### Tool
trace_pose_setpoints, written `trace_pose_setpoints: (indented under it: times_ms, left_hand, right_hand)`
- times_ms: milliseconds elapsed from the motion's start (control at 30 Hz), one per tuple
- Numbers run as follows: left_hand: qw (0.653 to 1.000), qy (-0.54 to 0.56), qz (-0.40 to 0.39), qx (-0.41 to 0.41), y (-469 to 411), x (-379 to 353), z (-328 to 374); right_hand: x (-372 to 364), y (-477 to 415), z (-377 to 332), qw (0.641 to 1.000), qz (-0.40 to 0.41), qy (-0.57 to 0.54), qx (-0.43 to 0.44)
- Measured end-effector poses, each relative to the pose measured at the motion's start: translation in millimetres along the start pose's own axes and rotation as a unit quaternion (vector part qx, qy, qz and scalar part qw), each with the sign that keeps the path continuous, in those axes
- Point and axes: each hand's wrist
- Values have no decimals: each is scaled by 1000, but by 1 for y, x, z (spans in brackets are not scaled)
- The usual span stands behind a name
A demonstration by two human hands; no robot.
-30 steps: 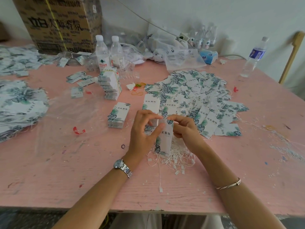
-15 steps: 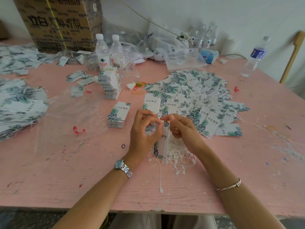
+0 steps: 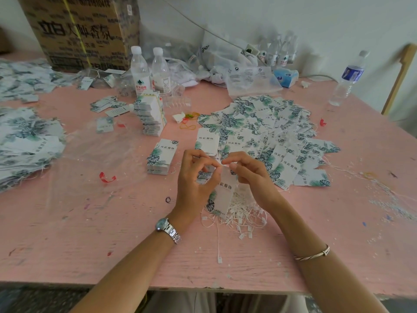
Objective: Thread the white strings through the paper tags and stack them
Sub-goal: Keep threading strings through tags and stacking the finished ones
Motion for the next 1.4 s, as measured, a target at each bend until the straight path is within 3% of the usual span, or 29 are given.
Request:
trace_pose_setpoints:
  times_ms: [267,333,433,533,733,1200,1300,1400]
  left_hand:
    - [999,-21,15,-26,1,1,1]
    - [994,-76,64,-32,-1,4,-1]
    - [959,-230,160,-37,-11,17,-11]
    - [920,-328,212,40,-22,37,-23]
    - [865,-475,74,143,-23,53,-39]
    - [859,-481,97,144,-19,53,-33]
    - [863,-470,155,102,-20,53,-31]
    - [861,-432,265,44,-22,56,-28]
  right_hand:
    - [-2,-1,0,999,17,-33,-29]
    - [-2,-1,-1,998,23,-43,-32]
    - [-1,-1,-1,997,27,-53,-44]
    - [-2,-1,-3,997,25,-49,-49]
    - [-4,-1,-1,997,31,-43,-61]
    - [0,-1,0,995,55,-28,-74]
    - [0,0,-1,995,53,-30,-73]
    - [-1,0,-1,996,49,-27,-69]
Point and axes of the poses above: each hand's wrist, its own y-axis away from the middle knuckle, its own x-axis out of the back of the hand, z = x × y, and after that the axes turned 4 degrees about x, right-handed
